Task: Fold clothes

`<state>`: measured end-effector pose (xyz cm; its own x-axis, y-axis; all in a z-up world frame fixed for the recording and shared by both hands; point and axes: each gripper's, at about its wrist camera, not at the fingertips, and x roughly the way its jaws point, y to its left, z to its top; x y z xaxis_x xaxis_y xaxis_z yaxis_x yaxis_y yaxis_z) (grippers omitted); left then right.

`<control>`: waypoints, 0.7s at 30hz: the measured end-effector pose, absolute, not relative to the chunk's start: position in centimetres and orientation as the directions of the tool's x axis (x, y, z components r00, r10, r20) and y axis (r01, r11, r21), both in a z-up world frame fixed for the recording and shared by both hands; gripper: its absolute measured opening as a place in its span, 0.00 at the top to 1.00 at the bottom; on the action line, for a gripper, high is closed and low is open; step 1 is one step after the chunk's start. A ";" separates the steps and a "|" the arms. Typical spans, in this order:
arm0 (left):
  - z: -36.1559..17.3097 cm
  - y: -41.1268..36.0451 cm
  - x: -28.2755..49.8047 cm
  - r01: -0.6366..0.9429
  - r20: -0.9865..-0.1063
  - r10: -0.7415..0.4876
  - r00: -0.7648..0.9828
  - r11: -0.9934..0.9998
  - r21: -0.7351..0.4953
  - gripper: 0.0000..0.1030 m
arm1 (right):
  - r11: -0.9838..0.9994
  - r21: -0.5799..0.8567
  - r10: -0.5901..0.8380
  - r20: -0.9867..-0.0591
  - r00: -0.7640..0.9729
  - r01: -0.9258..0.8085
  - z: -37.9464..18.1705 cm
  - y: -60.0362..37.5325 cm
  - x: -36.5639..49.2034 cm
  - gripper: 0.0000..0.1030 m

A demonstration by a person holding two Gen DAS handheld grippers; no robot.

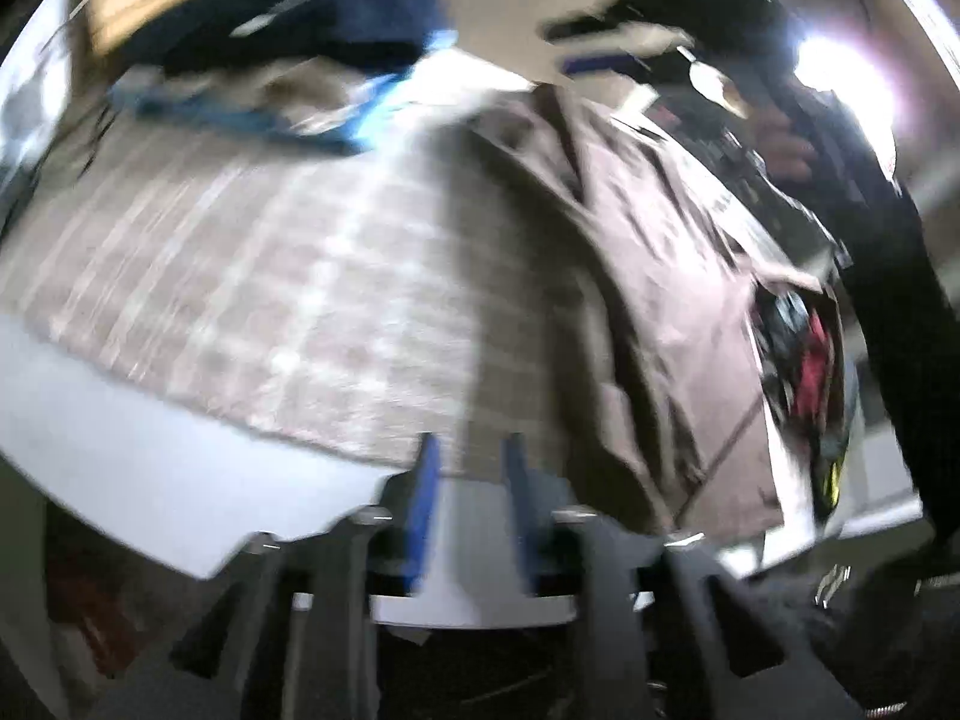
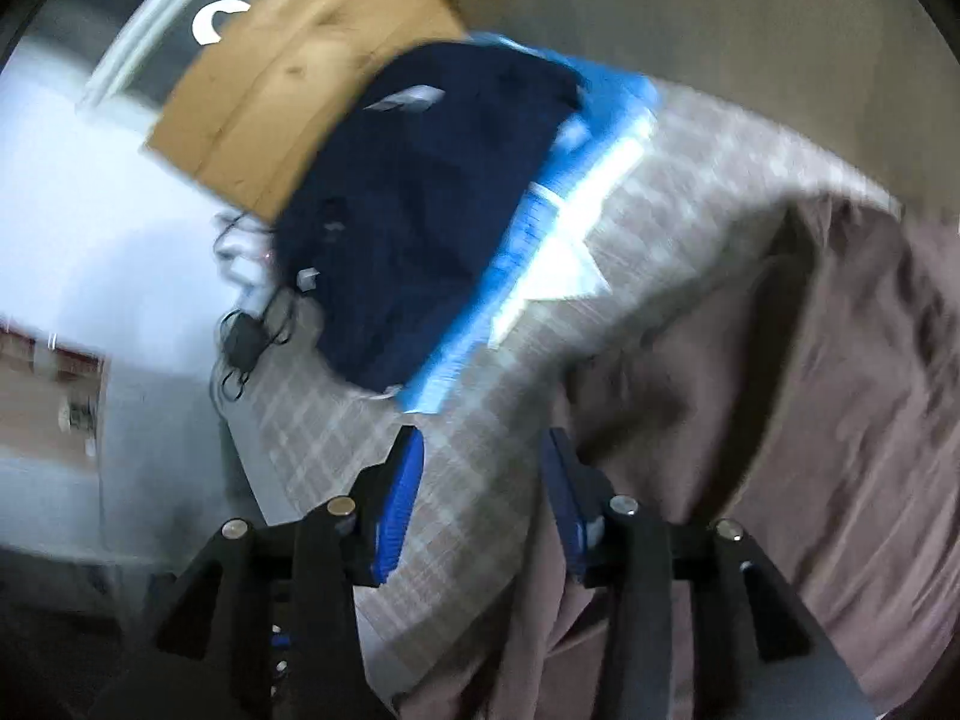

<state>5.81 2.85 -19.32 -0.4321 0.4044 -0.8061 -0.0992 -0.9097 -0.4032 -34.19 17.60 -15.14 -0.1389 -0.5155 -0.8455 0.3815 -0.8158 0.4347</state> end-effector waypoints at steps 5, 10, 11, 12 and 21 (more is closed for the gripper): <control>-20.0 6.2 4.6 -0.177 -0.832 0.394 -0.390 -0.919 -0.352 0.51 | -0.867 0.340 -0.407 -0.905 -0.124 0.364 -17.4 21.8 -28.4 0.49; -21.5 11.9 2.7 -0.297 -0.870 0.380 -0.314 -0.910 -0.290 0.51 | -0.845 0.468 -0.471 -0.881 0.054 0.258 -23.6 25.1 -22.1 0.49; -21.8 13.0 2.4 -0.321 -0.877 0.376 -0.299 -0.905 -0.279 0.52 | -0.840 0.474 -0.473 -0.878 0.071 0.265 -24.3 24.9 -21.1 0.49; -22.1 13.0 2.2 -0.319 -0.884 0.367 -0.290 -0.908 -0.272 0.53 | -0.835 0.477 -0.473 -0.877 0.084 0.276 -24.8 24.6 -20.3 0.49; -20.4 -1.1 6.5 0.083 -0.909 0.163 -0.383 -0.974 -0.210 0.52 | -0.767 0.447 -0.451 -0.886 0.110 0.459 -24.7 18.2 -18.4 0.95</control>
<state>6.50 -1.10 -20.42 -0.3833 0.1630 -0.9091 0.0833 -0.9742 -0.2098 -18.40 18.16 -24.68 0.1098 -0.4505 -0.8860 0.4593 -0.7675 0.4472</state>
